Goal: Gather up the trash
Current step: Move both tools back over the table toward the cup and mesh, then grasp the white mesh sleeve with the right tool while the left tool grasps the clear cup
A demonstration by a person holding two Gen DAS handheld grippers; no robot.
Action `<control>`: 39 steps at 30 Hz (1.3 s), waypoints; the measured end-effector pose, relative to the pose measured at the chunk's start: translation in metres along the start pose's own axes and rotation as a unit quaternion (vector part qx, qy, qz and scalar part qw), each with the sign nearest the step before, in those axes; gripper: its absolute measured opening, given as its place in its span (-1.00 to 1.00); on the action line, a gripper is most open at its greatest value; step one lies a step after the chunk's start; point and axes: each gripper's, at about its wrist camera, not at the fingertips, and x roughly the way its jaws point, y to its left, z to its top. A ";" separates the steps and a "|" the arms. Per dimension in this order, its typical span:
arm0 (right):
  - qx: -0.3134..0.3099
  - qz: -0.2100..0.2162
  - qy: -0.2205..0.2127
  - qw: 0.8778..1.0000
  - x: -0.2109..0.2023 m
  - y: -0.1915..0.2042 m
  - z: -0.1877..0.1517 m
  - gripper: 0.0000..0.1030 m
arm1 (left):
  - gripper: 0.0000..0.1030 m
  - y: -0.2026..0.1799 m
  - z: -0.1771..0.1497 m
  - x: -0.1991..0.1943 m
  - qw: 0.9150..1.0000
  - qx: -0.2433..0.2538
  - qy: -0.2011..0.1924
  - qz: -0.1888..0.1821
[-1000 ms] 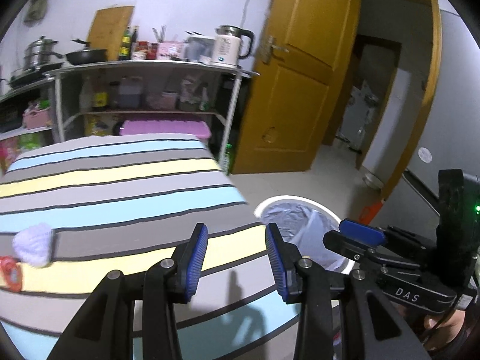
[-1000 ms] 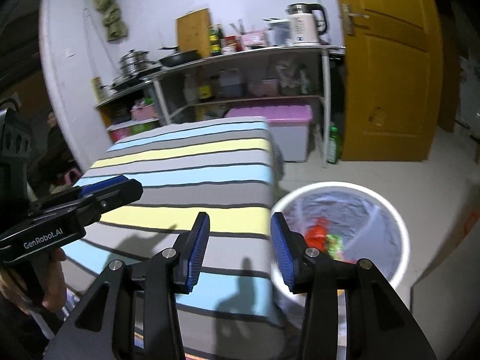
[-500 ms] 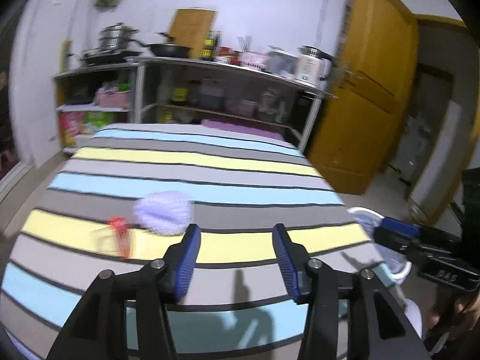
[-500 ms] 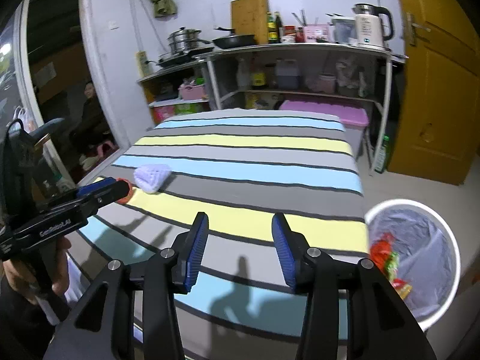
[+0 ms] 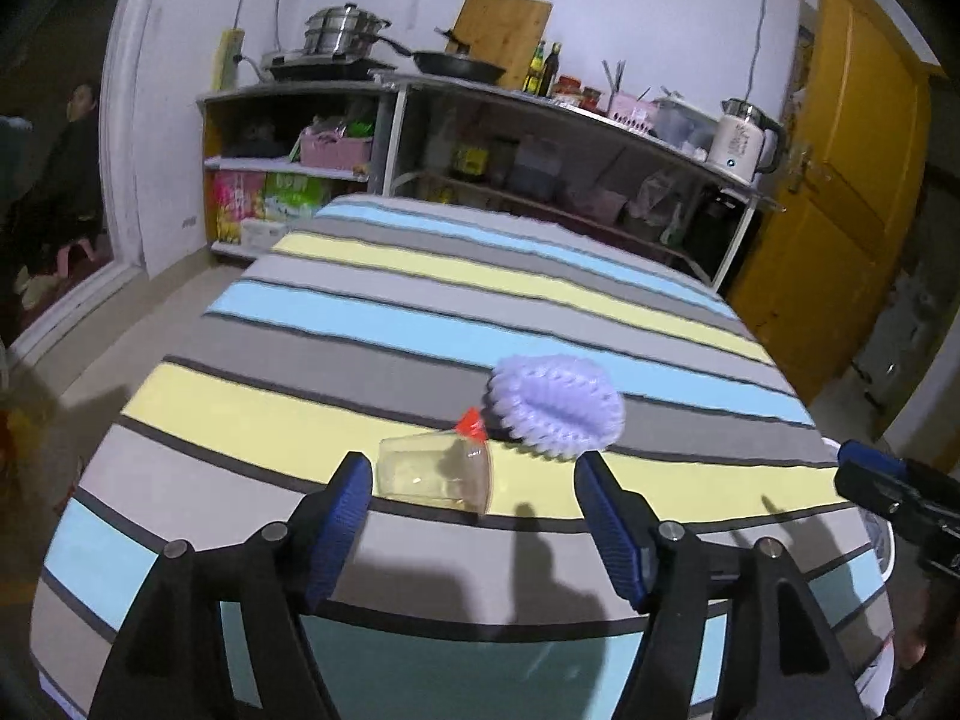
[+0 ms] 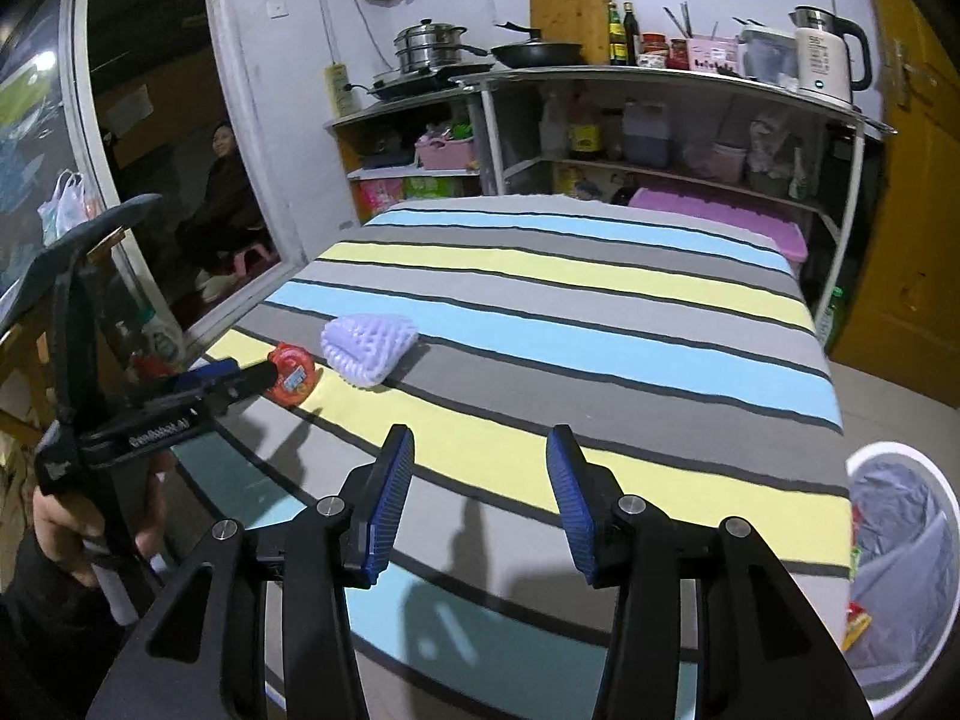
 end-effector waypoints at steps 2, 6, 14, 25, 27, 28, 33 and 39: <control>-0.004 0.004 0.003 1.000 0.007 0.004 0.003 -0.08 | 0.34 0.007 -0.002 0.008 1.000 -0.008 0.009 0.006; -0.017 0.015 0.009 1.000 0.023 0.017 0.010 -0.08 | 0.34 0.013 -0.002 0.018 1.000 -0.019 0.023 0.005; -0.043 0.031 0.032 0.998 0.063 0.035 0.023 -0.08 | 0.34 0.022 0.001 0.034 0.999 -0.031 0.044 -0.001; -0.083 0.041 0.057 0.994 0.114 0.063 0.037 -0.08 | 0.08 0.024 0.001 0.036 0.999 -0.033 0.039 0.007; -0.083 0.036 0.064 0.994 0.121 0.064 0.039 -0.08 | -0.01 0.024 0.001 0.036 0.999 -0.035 0.039 0.008; -0.080 0.034 0.063 0.994 0.125 0.063 0.040 -0.08 | -0.08 0.024 0.002 0.036 0.999 -0.036 0.039 0.010; -0.067 0.034 0.068 0.995 0.132 0.058 0.039 -0.64 | -0.20 0.022 0.002 0.038 0.999 -0.034 0.039 0.014; -0.056 0.033 0.053 0.996 0.120 0.052 0.038 -0.78 | -0.21 0.021 0.003 0.037 0.999 -0.031 0.034 0.012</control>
